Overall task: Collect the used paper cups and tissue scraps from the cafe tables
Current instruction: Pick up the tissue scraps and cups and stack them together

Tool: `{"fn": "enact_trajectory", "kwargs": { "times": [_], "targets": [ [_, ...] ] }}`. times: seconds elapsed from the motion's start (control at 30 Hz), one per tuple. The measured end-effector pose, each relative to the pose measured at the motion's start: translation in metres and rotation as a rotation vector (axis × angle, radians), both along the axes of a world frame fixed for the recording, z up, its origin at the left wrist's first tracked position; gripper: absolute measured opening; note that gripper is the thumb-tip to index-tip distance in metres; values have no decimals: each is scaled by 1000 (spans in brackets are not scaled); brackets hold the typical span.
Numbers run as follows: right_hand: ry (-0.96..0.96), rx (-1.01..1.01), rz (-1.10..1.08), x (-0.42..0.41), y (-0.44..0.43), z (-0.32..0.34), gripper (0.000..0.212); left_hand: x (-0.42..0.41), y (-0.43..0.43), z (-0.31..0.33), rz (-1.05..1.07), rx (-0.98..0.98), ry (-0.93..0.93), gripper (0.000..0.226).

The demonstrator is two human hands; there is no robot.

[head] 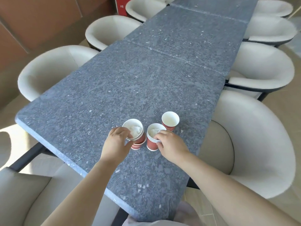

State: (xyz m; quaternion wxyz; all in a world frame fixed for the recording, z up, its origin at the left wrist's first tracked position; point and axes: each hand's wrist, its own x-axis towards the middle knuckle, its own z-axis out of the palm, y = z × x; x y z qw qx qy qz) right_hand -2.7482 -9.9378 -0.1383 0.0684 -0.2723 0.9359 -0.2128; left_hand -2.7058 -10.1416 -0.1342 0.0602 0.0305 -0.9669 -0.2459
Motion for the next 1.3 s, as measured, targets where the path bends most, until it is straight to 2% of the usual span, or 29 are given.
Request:
{"fn": "enact_trajectory", "kwargs": {
  "times": [0.23,0.4,0.6,0.7,0.83,0.97,1.1,1.3],
  "targets": [
    [-32,32,0,-4,-4,-3,17,11,-25,-8,75,-42,-31,14],
    [-55,99,14,-4,-8,-11,16,5,-14,-15,34,-75,-220,11],
    [-86,204,51,-4,-5,-21,20,-2,6,-29,-40,-142,-308,13],
    [-94,202,57,-7,-4,-22,27,-6,8,-34,-63,-170,-300,16],
    [-56,187,40,-10,1,-21,17,-16,15,-32,-23,-130,-242,20],
    [-47,190,49,-11,13,-22,17,-25,26,-33,-7,-118,-223,18],
    [-7,81,43,-13,24,-11,25,-28,36,-33,11,-121,-201,20],
    [249,-110,-8,-38,42,32,18,-44,38,-24,42,-131,-158,26]
  ]
}}
